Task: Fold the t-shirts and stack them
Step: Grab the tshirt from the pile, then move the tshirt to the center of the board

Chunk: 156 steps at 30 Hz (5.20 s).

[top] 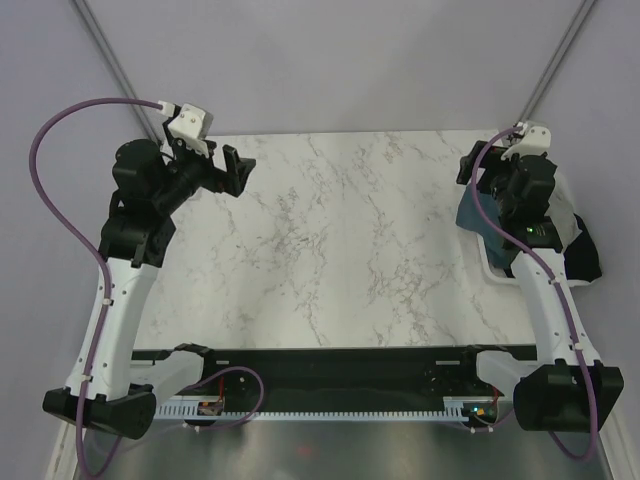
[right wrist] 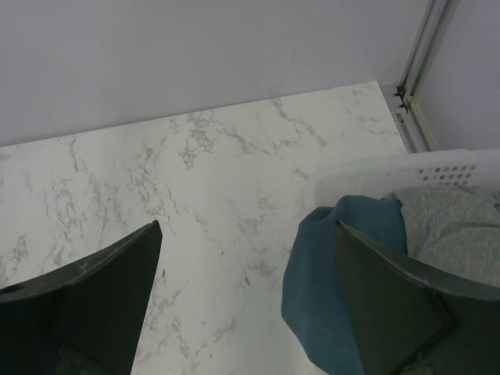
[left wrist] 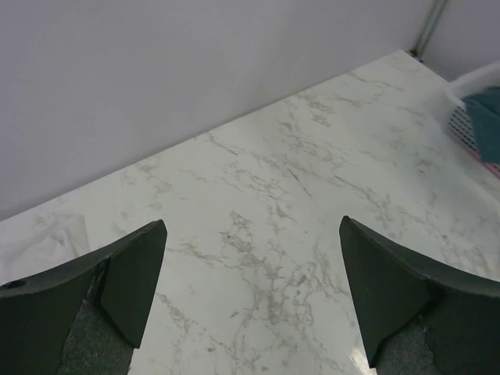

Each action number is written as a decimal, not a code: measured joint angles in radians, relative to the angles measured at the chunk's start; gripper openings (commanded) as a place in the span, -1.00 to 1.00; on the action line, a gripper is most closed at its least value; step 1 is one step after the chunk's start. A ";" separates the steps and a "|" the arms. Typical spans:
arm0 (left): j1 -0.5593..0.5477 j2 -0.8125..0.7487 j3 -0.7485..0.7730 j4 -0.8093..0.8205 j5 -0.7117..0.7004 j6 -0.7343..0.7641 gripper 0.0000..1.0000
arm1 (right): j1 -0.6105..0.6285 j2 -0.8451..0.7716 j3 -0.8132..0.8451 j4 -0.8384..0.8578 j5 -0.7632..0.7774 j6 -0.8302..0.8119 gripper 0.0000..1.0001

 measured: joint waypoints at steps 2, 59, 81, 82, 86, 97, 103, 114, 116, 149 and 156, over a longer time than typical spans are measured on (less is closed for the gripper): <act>0.000 0.003 -0.003 -0.022 0.092 -0.003 0.99 | 0.000 -0.006 -0.005 -0.002 0.024 -0.001 0.96; 0.019 0.014 -0.325 0.021 -0.012 -0.059 0.90 | -0.113 0.420 0.116 -0.329 -0.047 -0.191 -0.48; 0.019 0.107 -0.423 0.053 -0.095 -0.068 0.91 | -0.129 0.301 0.544 -0.445 -0.184 -0.246 -1.00; 0.019 0.118 -0.423 0.047 -0.094 -0.072 0.90 | -0.129 0.301 0.616 -0.462 -0.217 -0.240 -1.00; 0.019 0.121 -0.423 0.047 -0.085 -0.076 0.89 | -0.127 0.309 0.868 -0.512 -0.344 -0.207 -1.00; 0.019 0.010 -0.485 0.111 -0.060 -0.084 0.86 | -0.116 0.235 0.982 -0.378 -0.745 0.038 -1.00; 0.025 0.003 -0.501 0.133 -0.059 -0.092 0.86 | -0.106 0.126 0.617 -0.163 -0.918 0.181 -0.32; 0.026 0.043 -0.505 0.128 0.108 -0.094 0.78 | -0.103 0.235 0.143 -0.451 -0.631 -0.273 0.24; 0.026 0.099 -0.494 0.112 0.186 -0.095 0.76 | -0.095 0.185 0.100 -0.472 -0.615 -0.313 0.23; -0.013 0.290 -0.340 -0.026 0.477 -0.121 0.76 | 0.241 0.785 0.391 -0.414 -0.595 -0.251 -1.00; 0.084 0.182 -0.412 0.040 0.433 -0.143 0.77 | 0.411 0.731 0.674 -0.521 -0.570 -0.261 -1.00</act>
